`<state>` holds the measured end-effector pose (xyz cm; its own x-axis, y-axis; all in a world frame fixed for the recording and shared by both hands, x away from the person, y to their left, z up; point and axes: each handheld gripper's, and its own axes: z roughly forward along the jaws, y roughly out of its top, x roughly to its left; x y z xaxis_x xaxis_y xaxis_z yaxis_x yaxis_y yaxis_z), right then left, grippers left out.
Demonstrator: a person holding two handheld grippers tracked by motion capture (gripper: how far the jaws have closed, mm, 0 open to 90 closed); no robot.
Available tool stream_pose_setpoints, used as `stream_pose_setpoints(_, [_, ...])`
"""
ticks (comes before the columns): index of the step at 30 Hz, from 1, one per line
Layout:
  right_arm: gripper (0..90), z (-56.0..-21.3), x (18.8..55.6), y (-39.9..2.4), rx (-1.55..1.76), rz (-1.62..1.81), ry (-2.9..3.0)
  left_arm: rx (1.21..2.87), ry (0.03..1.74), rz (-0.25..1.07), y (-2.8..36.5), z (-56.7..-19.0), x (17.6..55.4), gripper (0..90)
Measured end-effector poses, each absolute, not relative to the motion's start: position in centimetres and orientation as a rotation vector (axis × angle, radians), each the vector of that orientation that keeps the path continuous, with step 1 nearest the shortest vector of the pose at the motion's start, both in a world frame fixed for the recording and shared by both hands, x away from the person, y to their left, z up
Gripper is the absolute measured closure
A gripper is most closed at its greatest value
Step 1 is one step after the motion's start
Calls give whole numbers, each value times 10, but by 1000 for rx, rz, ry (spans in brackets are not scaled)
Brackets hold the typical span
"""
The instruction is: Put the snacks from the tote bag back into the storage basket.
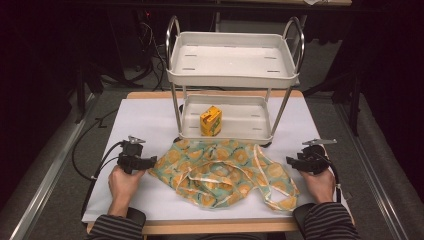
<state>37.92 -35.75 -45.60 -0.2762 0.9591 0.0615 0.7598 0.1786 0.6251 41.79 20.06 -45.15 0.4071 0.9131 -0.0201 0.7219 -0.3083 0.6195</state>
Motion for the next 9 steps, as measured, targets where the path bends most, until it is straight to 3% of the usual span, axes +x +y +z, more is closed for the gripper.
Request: stream_pose_setpoints(9, [466,-457,379,-356,1620,805,2113,2101,1369,439,200,-449,416,353])
